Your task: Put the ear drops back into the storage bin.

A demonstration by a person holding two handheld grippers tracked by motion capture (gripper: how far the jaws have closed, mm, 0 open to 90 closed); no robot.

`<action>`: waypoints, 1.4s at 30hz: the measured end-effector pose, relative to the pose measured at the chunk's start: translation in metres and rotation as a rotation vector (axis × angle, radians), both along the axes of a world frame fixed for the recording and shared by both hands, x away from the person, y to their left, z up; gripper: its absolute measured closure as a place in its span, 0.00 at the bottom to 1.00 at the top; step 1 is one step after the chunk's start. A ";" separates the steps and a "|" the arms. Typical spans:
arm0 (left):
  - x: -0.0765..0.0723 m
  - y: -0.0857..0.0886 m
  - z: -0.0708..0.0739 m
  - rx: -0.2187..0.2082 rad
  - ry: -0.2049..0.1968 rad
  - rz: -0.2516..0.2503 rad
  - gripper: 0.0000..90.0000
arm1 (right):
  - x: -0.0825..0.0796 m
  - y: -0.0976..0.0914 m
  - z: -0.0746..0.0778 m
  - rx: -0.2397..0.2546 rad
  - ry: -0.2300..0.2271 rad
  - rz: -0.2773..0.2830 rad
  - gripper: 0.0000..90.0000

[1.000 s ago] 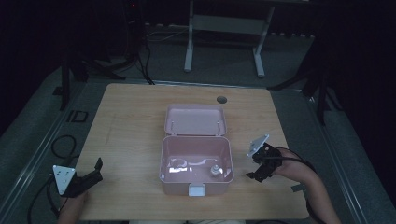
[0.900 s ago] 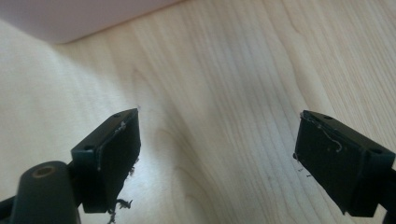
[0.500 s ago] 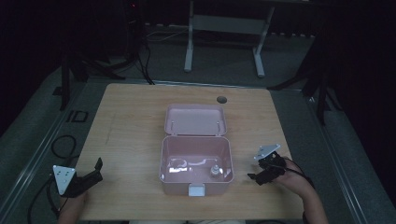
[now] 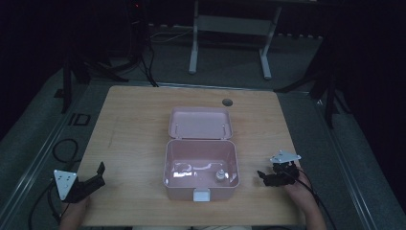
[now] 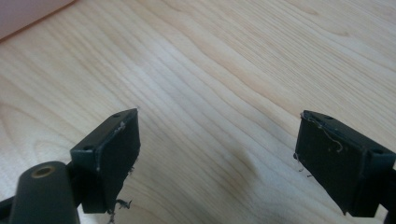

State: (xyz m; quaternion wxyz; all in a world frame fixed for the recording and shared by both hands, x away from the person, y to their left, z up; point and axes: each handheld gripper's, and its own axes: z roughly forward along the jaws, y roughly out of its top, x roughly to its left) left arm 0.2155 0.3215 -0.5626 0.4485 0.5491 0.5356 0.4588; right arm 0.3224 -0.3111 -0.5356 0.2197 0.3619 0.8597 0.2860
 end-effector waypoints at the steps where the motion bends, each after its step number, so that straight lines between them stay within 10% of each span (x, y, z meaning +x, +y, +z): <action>1: 0.000 0.000 0.000 -0.002 0.000 0.001 0.01 | -0.001 -0.001 -0.001 0.004 -0.013 -0.017 0.15; 20: 0.000 0.000 0.000 -0.003 0.000 0.001 0.01 | -0.011 -0.011 -0.015 0.095 -0.198 -0.426 0.15; 42: 0.000 0.000 0.000 0.000 0.000 0.001 0.01 | -0.021 -0.016 -0.018 0.176 -0.352 -0.493 0.14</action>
